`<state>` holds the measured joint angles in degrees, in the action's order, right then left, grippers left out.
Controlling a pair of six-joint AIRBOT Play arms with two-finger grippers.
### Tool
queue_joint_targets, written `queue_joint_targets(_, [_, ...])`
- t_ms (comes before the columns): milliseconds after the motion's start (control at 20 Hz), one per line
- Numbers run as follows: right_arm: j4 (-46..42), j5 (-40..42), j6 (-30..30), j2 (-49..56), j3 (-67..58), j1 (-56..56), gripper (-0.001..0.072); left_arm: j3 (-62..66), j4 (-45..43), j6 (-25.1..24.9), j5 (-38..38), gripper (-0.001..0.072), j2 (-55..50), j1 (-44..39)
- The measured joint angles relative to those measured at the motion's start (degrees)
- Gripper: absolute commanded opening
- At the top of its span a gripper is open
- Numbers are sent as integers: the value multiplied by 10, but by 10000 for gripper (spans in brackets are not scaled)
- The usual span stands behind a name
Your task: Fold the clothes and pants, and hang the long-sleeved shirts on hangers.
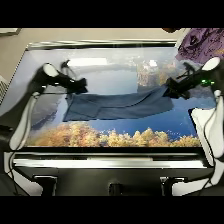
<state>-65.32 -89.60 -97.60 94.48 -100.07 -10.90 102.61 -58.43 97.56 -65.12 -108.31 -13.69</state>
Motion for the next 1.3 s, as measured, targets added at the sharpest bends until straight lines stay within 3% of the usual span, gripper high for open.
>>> queue_joint_targets(400, [-57, -36, -103, -139, 0, 0, 30, 16, 145, 0, 118, 14, -94, -190])
queue_joint_targets(850, [-50, -48, -161, -188, 0, 0, 30, 121, 288, -2, 219, 14, -186, -310])
queue_joint_targets(1050, [-38, -45, -179, -191, 0, 0, 30, 136, 297, -10, 194, 12, -182, -299])
queue_joint_targets(1300, [5, -15, -218, -191, -1, 9, 30, 141, 167, 16, 82, 12, -105, -219])
